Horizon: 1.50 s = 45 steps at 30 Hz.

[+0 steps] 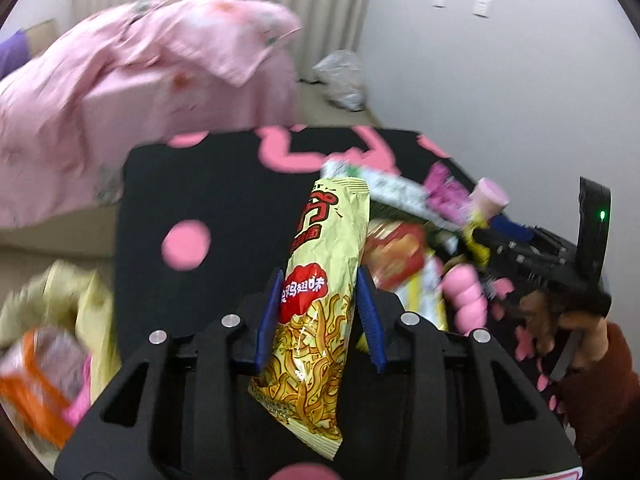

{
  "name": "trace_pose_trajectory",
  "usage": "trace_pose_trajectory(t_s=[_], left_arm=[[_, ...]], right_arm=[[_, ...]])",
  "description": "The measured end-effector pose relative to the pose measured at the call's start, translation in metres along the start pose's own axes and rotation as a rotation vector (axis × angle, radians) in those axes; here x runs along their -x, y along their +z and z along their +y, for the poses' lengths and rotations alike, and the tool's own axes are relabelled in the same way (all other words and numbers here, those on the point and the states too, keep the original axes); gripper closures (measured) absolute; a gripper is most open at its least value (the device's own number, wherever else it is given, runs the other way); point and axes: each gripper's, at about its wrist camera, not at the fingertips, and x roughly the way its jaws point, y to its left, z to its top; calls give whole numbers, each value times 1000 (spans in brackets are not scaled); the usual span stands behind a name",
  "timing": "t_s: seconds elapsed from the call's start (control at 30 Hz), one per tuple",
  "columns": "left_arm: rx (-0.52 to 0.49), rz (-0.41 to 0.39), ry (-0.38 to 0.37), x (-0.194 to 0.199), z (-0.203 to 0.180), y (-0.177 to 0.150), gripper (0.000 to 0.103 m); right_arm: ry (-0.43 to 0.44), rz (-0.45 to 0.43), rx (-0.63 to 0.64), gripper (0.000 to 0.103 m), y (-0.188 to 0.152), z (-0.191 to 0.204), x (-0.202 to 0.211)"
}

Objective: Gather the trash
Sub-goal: 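Return both tools to the table and reach toward the yellow chip wrappers, then grasp a yellow chip stick bag with the left tool while the right tool grasps a pink-yellow wrapper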

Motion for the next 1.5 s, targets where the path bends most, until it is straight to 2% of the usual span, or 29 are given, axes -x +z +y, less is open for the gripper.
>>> trace_pose_trajectory(t_s=[0.07, 0.2, 0.27, 0.47, 0.6, 0.7, 0.73, 0.8, 0.93, 1.07, 1.13, 1.2, 1.27, 1.4, 1.5], left_arm=[[31, 18, 4, 1, 7, -10, 67], [54, 61, -5, -1, 15, -28, 63], [86, 80, -40, 0, 17, -36, 60], [117, 61, -123, 14, 16, -57, 50], [140, 45, -123, 17, 20, -59, 47], [160, 14, -113, 24, 24, -56, 45], [165, 6, -110, 26, 24, -55, 45], [167, -4, -106, 28, 24, -54, 45], [158, -24, -102, 31, 22, -52, 44], [156, -43, -106, 34, 24, -51, 40], [169, -34, -113, 32, 27, -52, 35], [193, -17, -130, 28, 31, -52, 31], [211, 11, -160, 23, 35, -53, 29], [199, 73, -172, 11, 34, -50, 28], [173, 69, -144, 7, 32, -37, 28]], right_arm=[[44, 45, -7, 57, 0, 1, -9], [124, 74, 5, 70, -6, 12, -3], [123, 83, 23, 71, -10, 18, 2], [155, 137, 51, 71, -33, 28, 27], [107, 120, 81, 71, -44, 28, 51], [64, 53, 69, 69, -46, 23, 69], [67, 33, 48, 65, -46, 19, 73], [97, 24, 2, 52, -44, 12, 72], [151, 56, -14, 51, -34, 12, 56], [75, 10, -52, 51, -22, 9, 40], [100, 5, -97, 56, -17, 4, 29], [158, 40, -137, 73, -16, 1, 17], [209, 58, -159, 82, -18, 2, 13], [173, 5, -85, 87, -20, 15, 36], [143, -35, -41, 87, -21, 21, 57]])
